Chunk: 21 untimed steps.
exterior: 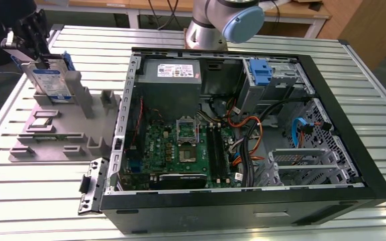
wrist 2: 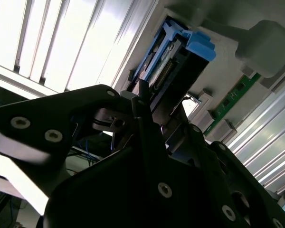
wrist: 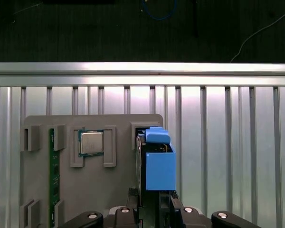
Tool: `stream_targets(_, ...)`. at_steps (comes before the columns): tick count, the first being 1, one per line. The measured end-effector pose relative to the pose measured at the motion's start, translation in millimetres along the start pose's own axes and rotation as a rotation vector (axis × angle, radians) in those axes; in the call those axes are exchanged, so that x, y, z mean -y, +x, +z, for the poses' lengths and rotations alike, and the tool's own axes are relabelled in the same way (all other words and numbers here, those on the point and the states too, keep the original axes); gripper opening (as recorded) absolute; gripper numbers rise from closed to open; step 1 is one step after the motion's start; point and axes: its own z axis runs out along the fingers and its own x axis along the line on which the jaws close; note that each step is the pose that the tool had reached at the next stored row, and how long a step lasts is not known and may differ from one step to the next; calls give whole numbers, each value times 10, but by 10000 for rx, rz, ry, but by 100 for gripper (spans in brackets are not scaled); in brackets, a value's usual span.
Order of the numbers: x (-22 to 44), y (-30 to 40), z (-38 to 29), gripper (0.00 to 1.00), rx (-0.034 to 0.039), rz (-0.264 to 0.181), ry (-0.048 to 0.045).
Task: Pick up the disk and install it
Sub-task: 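Pick up the disk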
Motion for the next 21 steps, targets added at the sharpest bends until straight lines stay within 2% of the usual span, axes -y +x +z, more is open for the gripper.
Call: stream_targets(21, -5, -13, -337, 35, -2, 0, -3)
